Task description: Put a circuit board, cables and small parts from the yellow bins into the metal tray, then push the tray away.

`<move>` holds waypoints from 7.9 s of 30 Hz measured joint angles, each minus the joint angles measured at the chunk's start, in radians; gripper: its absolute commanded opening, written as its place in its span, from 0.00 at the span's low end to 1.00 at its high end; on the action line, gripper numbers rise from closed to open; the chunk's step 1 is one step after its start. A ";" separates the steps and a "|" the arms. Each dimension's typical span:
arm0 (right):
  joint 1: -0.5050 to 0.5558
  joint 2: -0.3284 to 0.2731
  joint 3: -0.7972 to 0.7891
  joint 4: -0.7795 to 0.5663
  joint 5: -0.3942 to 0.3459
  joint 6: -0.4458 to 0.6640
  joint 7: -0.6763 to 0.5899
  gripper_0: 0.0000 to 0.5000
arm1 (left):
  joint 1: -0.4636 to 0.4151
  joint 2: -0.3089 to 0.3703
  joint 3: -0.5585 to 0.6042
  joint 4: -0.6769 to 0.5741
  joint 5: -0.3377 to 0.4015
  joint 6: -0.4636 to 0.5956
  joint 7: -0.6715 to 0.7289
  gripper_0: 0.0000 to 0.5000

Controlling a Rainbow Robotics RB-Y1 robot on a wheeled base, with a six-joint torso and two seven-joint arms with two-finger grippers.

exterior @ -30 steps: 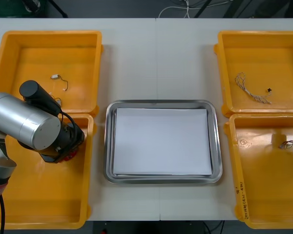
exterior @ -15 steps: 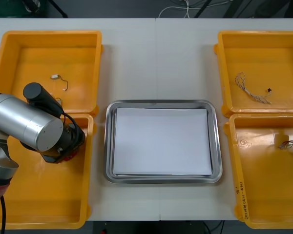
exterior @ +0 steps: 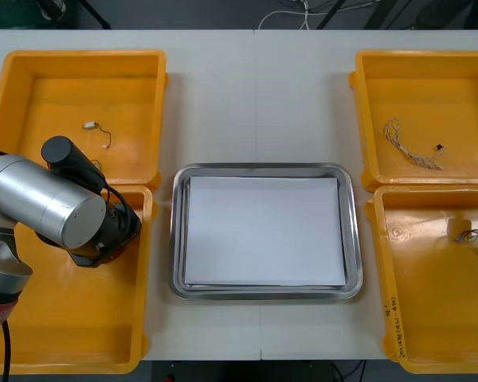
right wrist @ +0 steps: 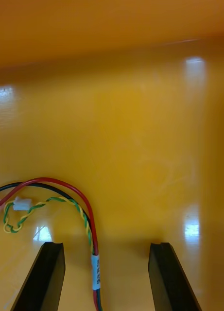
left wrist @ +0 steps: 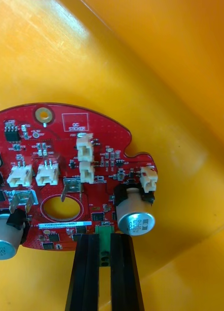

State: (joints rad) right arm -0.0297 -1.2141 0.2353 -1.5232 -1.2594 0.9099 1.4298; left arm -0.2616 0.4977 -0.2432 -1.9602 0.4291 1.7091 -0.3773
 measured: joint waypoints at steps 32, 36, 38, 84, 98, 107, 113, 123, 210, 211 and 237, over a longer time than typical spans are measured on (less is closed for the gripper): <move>-0.004 0.018 0.000 0.002 0.012 -0.003 0.000 0.00 | -0.021 0.000 0.037 -0.031 0.005 0.128 0.000 0.00; -0.022 0.018 -0.001 0.002 0.013 0.026 0.000 0.00 | -0.021 0.000 0.054 -0.058 0.012 0.145 0.000 0.00; -0.042 0.018 -0.004 0.002 0.013 0.077 0.000 0.00 | -0.021 0.000 0.065 -0.075 0.020 0.163 -0.001 0.00; -0.197 0.018 -0.347 -0.235 -0.035 0.661 -0.002 0.00 | -0.323 0.225 -0.094 -0.319 0.488 0.203 -0.016 0.00; -0.197 0.018 -0.385 -0.424 -0.034 0.711 -0.055 0.00 | -0.418 0.209 -0.279 -0.321 0.487 0.203 -0.015 0.00; -0.197 0.018 -0.410 -0.526 -0.019 0.727 -0.060 0.00 | -0.418 0.146 -0.365 -0.321 0.402 0.203 0.008 0.00; -0.197 0.018 -0.411 -0.570 -0.019 0.728 -0.093 0.00 | -0.418 0.107 -0.443 -0.292 0.333 0.203 0.036 0.00; -0.197 0.018 -0.411 -0.673 -0.031 0.741 -0.094 0.00 | -0.419 0.035 -0.521 -0.187 0.240 0.171 0.054 0.00; -0.592 0.116 0.155 -0.785 0.140 0.764 -0.201 0.00 | -0.430 -0.007 -0.745 0.006 0.134 -0.083 0.128 1.00; -0.592 0.119 0.155 -0.785 0.140 0.764 -0.201 0.00 | -0.432 -0.007 -0.744 0.006 0.135 -0.076 0.128 1.00; -0.753 0.228 0.454 -0.784 0.244 0.703 -0.201 0.00 | -0.587 0.029 -0.460 -0.046 0.396 0.201 0.128 1.00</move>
State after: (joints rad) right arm -0.7830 -0.9861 0.6894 -2.3074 -1.0151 1.6128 1.2288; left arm -0.8490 0.5270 -0.7035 -2.0064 0.8248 1.9103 -0.2492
